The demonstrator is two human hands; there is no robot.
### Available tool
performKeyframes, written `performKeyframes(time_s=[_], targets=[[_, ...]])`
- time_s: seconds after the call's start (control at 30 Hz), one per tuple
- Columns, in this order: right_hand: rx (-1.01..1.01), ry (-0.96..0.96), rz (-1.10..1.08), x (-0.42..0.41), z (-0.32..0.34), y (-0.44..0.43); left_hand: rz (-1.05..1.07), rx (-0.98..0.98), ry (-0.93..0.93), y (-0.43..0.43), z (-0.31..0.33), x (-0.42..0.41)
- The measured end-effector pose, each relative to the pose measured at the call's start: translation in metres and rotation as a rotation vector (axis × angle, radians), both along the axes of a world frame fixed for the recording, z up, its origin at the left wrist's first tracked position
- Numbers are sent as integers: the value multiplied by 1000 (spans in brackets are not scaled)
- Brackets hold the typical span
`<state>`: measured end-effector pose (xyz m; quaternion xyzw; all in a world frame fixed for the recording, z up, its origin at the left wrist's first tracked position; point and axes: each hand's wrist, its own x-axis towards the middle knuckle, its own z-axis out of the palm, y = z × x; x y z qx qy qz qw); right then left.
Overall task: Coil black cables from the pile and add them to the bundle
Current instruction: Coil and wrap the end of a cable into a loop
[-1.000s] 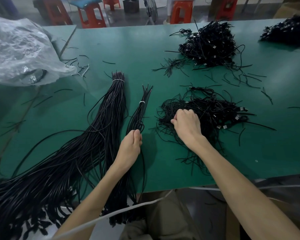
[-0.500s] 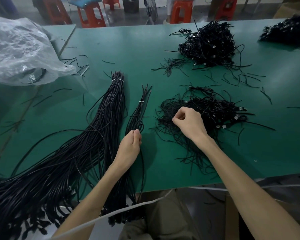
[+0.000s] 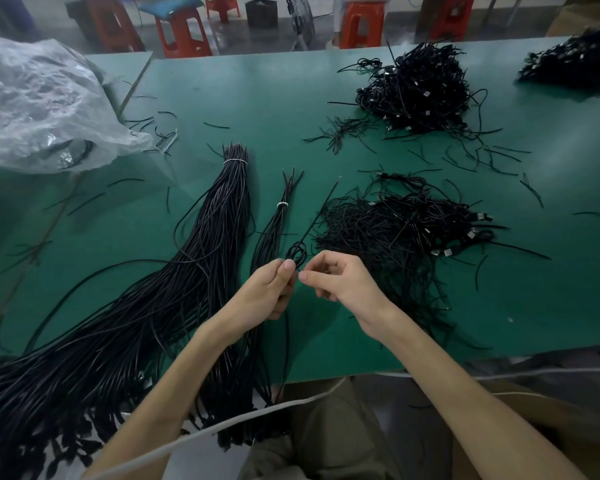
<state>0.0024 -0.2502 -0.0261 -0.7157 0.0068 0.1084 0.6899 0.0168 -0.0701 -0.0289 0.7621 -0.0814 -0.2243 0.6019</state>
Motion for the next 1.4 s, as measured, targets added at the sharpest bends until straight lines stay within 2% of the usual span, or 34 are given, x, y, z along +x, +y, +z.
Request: performKeyframes(time_s=[0.37,0.5,0.63,0.8,0.93,1.13,1.3,1.4], targets=[[-36,23,80,-5,-3,-10,2,-88,67,8,5,-2],[-63,59,186,-6,2,-21,-21,-133,104,11,7,-4],[96,78,211,-3,10,-33,-83,-250,175,17,14,-6],[158,-25,318,-1,16,-22,-219,-244,202,13,19,-13],[37,-104,347,-5,17,-12,-206,-215,174,11,20,-15],[-228,-279,140,-8,13,-11,-182,-223,174,14,21,-14],[-486,-502,159,-7,14,-14,-133,-212,210,7,18,-16],[-501,-523,185,-8,13,-13,-36,-170,217,1,17,-18]])
